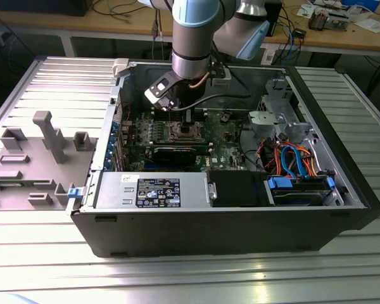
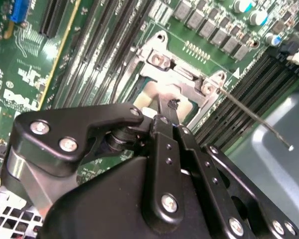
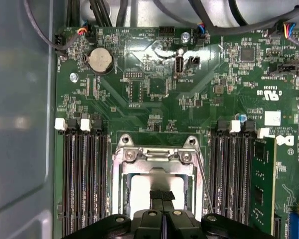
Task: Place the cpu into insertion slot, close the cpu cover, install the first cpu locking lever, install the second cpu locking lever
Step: 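Close the cpu cover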
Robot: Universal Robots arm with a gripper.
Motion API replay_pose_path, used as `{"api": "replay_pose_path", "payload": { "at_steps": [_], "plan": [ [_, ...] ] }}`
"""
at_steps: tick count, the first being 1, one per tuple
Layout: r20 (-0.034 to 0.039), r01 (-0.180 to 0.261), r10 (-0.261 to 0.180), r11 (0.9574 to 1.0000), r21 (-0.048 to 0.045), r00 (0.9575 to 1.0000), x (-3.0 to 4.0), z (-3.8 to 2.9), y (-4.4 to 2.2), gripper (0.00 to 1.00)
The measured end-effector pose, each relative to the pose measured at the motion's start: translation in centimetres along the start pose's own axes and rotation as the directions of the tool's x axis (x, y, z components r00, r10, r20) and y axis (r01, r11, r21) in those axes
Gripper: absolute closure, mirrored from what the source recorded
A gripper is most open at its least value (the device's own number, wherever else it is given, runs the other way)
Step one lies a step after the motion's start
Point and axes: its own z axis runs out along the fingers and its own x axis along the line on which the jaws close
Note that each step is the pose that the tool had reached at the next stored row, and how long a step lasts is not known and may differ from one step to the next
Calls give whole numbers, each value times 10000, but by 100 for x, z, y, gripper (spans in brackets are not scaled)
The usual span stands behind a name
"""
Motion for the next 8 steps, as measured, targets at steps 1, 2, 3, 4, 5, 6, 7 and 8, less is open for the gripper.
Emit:
{"api": "replay_pose_path", "payload": {
  "at_steps": [1,2,3,4,5,6,7,8],
  "plan": [
    [2,0,0,10000,22,10000,0,-8,1,89],
    [0,-2,2,10000,38,10000,1,-22,1,89],
    [0,-3,3,10000,53,10000,1,-42,1,89],
    [0,-4,4,10000,65,10000,2,-63,1,89],
    [-2,-4,4,10000,73,10000,2,-73,1,89],
    [-2,-3,3,10000,78,10000,3,-76,1,89],
    [-4,-3,3,10000,78,10000,3,-76,1,89],
    [-4,-3,3,10000,79,10000,3,-76,1,89]
  ]
}}
